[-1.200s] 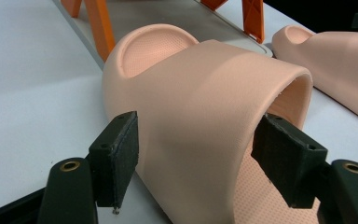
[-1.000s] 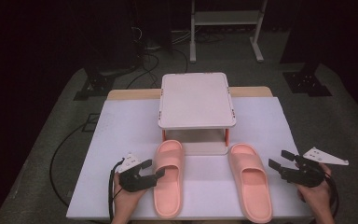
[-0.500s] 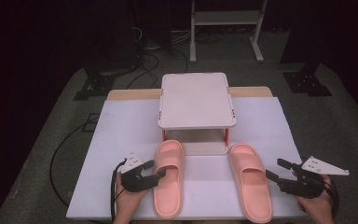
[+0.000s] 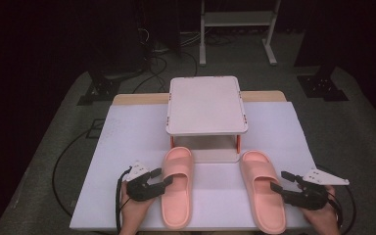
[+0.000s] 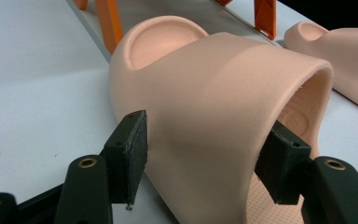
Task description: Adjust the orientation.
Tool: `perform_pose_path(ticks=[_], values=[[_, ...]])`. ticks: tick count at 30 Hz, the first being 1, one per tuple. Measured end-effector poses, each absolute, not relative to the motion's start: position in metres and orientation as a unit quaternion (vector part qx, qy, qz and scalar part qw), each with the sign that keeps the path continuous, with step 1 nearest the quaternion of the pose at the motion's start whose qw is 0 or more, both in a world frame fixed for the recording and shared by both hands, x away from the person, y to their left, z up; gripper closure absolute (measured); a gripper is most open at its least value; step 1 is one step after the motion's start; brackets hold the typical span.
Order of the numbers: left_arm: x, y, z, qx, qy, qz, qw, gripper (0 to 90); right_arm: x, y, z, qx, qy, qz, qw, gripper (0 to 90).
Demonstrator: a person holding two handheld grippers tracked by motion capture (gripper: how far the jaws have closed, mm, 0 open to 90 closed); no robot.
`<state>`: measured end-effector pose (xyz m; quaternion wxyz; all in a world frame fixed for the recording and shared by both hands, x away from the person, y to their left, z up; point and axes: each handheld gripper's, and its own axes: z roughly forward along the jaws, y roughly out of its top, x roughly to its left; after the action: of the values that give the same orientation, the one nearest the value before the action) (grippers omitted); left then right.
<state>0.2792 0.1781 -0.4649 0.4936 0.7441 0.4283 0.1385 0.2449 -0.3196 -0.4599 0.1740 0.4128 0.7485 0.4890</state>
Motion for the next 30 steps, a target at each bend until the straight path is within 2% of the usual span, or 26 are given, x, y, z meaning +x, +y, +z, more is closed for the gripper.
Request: perform_pose_path(ticks=[14, 30], values=[[0.278, 0.179, -0.466, 0.744, 0.432, 0.149, 0.487, 45.1, 0.250, -0.307, -0.468, 0.429, 0.756, 0.451, 0.203, 52.4], [0.275, 0.186, -0.462, 0.724, 0.446, 0.149, 0.504, 60.2, 0.251, -0.305, -0.466, 0.432, 0.755, 0.432, 0.239, 68.7]])
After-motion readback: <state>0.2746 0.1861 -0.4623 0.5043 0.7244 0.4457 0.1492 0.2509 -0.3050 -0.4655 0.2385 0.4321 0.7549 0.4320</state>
